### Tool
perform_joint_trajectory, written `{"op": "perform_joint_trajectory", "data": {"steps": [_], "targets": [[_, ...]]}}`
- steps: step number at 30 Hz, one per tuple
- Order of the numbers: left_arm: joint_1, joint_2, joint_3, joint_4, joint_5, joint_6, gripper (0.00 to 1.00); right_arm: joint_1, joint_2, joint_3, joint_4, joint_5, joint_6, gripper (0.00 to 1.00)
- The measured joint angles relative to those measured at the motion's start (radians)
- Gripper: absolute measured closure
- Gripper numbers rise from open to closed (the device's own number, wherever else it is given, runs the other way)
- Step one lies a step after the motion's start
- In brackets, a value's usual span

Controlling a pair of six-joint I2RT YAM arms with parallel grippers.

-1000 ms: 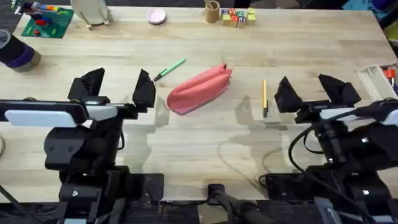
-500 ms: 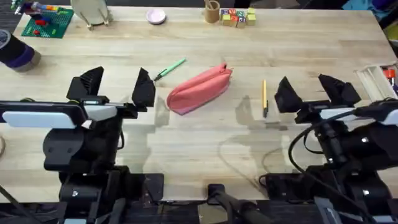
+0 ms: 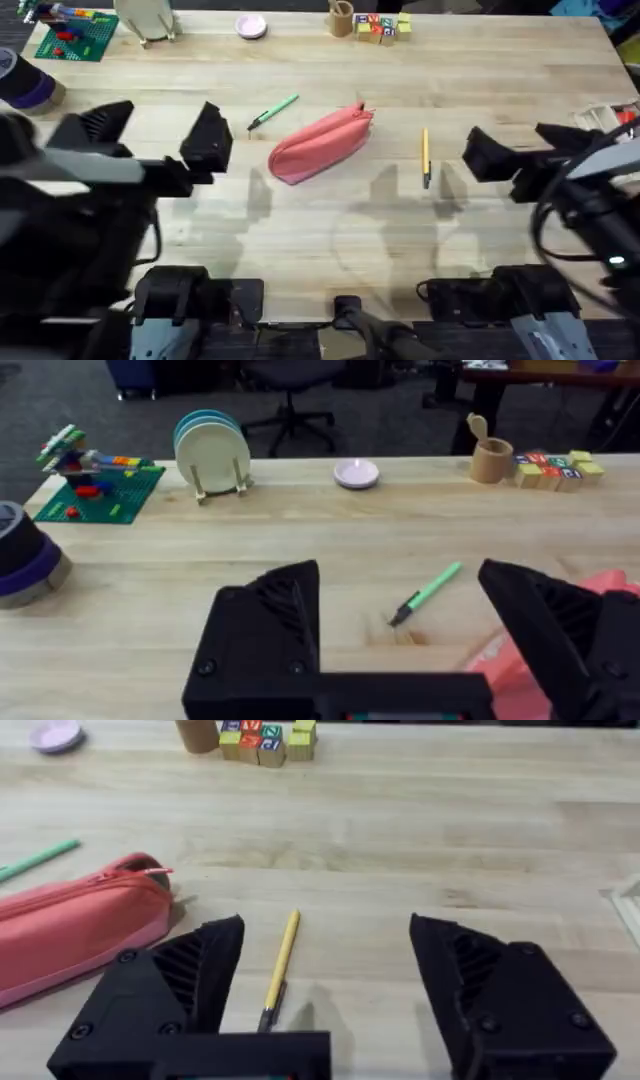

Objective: Unzip the bag, pick up the pens from the table one at a time and place them inside, then zip the bag closed.

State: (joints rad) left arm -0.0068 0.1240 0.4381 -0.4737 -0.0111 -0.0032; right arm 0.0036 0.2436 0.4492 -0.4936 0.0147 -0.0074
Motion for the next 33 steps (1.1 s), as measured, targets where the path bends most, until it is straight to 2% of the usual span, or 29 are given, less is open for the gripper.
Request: {"op": "perform_joint_trajectory", "data": {"steps": [6, 9, 10, 16, 24, 30, 33], "targets": [[0.0, 0.189, 0.234, -0.173, 0.03, 0.0, 0.007, 0.0, 0.207, 0.249, -0.184, -0.003, 0.0, 0.005], [0.0, 0.276, 0.317, -0.226, 0.052, 0.0, 0.008, 0.0, 0.306, 0.35, -0.244, -0.008, 0.0, 0.005], [0.0, 0.362, 0.388, -0.275, 0.08, 0.009, 0.008, 0.0, 0.413, 0.454, -0.321, -0.022, -0.001, 0.005], [0.0, 0.478, 0.482, -0.299, 0.117, 0.019, 0.008, 0.0, 0.582, 0.62, -0.422, -0.035, -0.004, 0.005], [0.0, 0.493, 0.511, -0.309, 0.135, 0.023, 0.008, 0.0, 0.629, 0.663, -0.436, -0.038, -0.004, 0.005], [0.0, 0.493, 0.511, -0.328, 0.189, 0.027, 0.008, 0.0, 0.629, 0.663, -0.426, -0.038, -0.004, 0.005], [0.0, 0.493, 0.511, -0.383, 0.24, 0.062, 0.007, 0.0, 0.629, 0.664, -0.422, -0.038, -0.007, 0.005]]}}
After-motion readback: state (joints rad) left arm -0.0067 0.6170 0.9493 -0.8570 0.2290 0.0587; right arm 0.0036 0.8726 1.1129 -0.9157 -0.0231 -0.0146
